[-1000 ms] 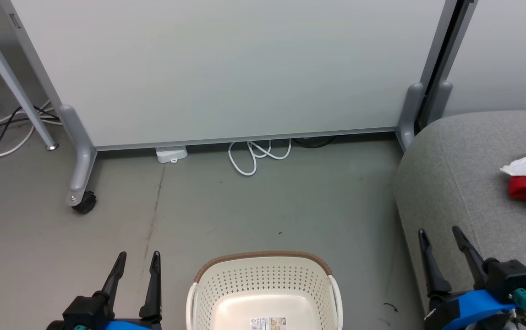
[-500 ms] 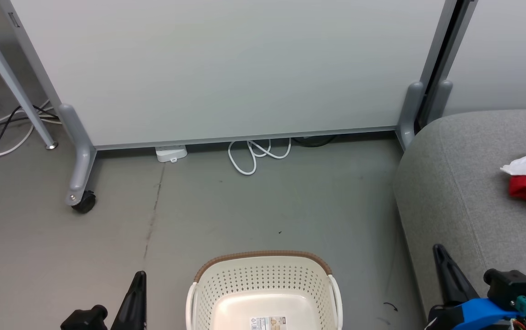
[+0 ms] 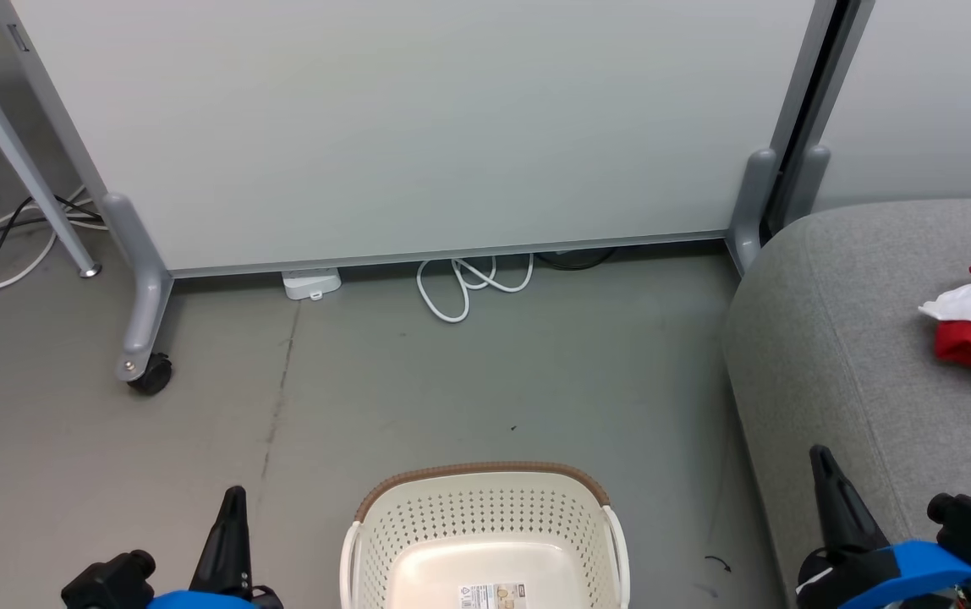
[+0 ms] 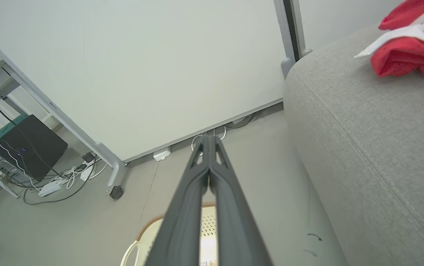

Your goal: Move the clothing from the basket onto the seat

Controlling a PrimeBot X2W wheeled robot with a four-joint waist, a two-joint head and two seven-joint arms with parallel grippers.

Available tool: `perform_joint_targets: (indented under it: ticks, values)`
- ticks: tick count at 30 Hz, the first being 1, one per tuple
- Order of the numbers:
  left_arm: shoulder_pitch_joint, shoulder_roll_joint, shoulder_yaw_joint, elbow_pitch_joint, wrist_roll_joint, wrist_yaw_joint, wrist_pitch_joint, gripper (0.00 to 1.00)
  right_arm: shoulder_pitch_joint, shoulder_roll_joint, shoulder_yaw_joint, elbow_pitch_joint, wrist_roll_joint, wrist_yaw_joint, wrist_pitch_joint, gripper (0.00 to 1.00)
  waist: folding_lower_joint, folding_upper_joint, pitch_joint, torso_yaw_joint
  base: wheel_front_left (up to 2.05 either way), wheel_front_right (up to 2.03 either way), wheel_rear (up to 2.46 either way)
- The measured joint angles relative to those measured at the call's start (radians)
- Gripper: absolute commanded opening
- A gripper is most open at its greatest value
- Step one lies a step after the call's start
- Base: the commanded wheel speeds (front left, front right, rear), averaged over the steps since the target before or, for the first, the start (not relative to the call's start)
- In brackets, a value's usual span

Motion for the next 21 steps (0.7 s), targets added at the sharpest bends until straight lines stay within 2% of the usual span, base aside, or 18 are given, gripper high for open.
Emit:
perform_joint_targets:
  ticks: [21]
  values:
    - [-0.039,-0.009,0.045,-0.026,-0.296,0.0,0.077,0.0,-0.028,0.0,-0.012,-0.004,0.327,0.0,0.057,0.0,0.0,0.0,0.002,-0.011,0.0,0.0,0.0]
